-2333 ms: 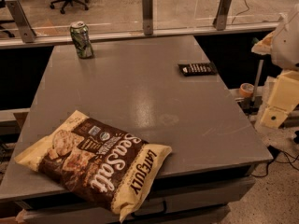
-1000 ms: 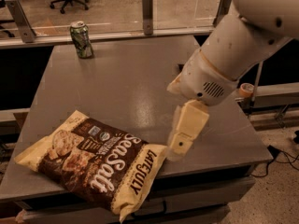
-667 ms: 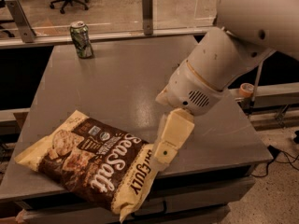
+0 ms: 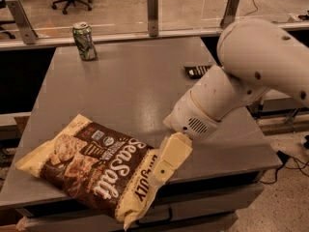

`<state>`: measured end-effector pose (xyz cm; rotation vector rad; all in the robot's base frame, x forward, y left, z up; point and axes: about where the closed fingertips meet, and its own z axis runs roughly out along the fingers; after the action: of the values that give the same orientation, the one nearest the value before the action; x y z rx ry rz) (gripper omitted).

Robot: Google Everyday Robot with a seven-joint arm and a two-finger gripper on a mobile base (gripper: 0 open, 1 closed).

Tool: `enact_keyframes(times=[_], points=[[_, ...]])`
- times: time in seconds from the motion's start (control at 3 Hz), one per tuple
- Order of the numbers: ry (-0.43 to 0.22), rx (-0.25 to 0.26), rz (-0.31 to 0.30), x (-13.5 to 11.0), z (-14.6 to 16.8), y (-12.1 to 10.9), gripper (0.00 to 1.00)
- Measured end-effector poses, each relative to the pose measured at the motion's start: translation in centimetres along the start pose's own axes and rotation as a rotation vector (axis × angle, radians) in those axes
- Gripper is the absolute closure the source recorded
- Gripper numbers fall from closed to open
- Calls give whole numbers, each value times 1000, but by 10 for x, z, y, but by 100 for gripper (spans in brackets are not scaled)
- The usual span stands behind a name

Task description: Move brown chip bag near rxbar chocolate

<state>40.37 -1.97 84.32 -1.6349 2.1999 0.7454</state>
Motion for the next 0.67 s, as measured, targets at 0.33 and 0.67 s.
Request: enact_keyframes(times=[0.33, 0.67], points=[[-9, -19, 56, 8, 13, -3, 18], [-11, -22, 63, 6, 11, -2, 41]])
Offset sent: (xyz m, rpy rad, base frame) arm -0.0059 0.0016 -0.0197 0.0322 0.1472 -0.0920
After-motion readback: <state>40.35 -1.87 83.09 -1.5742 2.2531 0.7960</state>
